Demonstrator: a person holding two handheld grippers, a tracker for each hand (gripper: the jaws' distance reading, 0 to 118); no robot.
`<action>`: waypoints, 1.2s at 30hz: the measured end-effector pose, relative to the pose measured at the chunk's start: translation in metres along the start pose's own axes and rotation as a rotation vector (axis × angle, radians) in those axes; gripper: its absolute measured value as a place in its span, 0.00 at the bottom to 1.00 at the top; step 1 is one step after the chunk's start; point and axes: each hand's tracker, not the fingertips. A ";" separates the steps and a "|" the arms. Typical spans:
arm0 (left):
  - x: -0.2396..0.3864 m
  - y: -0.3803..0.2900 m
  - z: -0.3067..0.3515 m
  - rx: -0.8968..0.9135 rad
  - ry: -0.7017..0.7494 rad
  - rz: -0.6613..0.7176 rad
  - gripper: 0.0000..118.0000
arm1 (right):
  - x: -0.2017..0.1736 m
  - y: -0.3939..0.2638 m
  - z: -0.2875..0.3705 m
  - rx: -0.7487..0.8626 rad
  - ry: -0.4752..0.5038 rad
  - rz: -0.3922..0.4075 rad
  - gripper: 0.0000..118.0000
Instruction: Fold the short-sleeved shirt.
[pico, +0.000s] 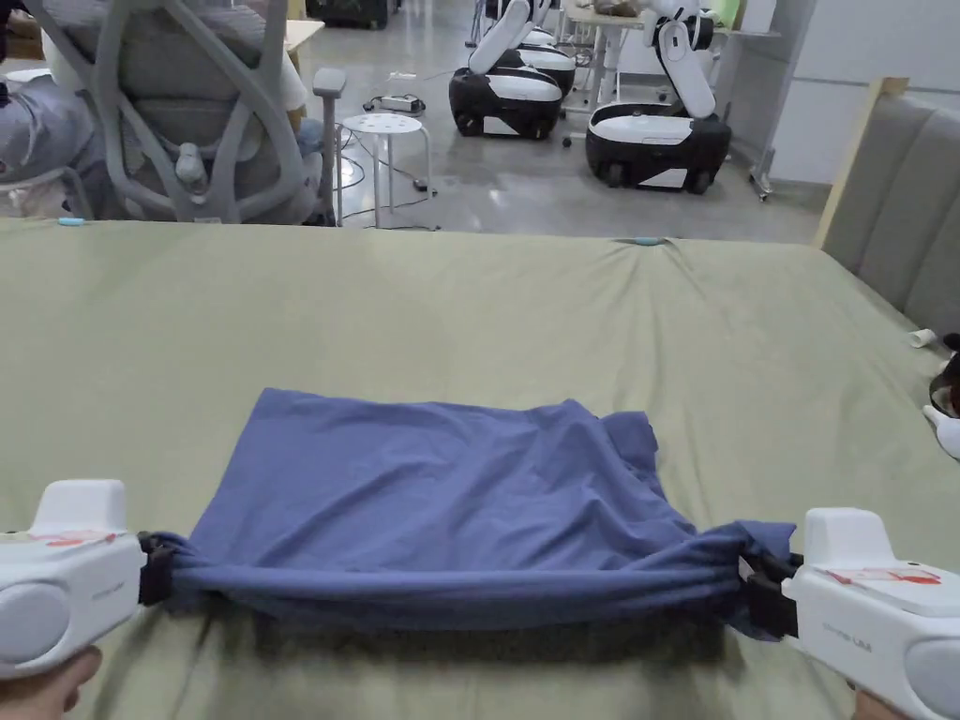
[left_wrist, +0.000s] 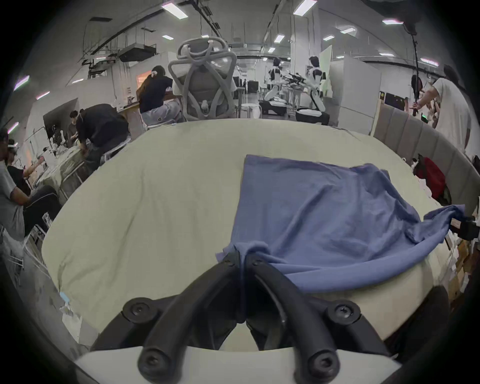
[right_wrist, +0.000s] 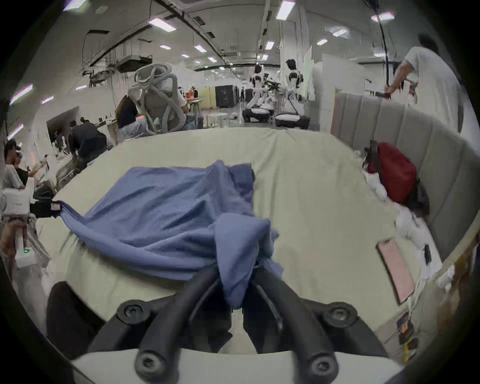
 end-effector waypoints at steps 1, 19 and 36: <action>0.001 0.010 -0.014 -0.007 -0.003 0.007 0.01 | 0.000 0.008 -0.013 0.001 -0.005 -0.008 0.05; 0.030 0.013 -0.057 0.000 0.010 0.071 0.73 | -0.015 0.022 -0.073 0.006 -0.086 -0.031 0.86; 0.069 -0.028 0.003 0.157 -0.133 -0.002 0.00 | -0.104 -0.003 -0.009 0.277 0.099 0.052 0.00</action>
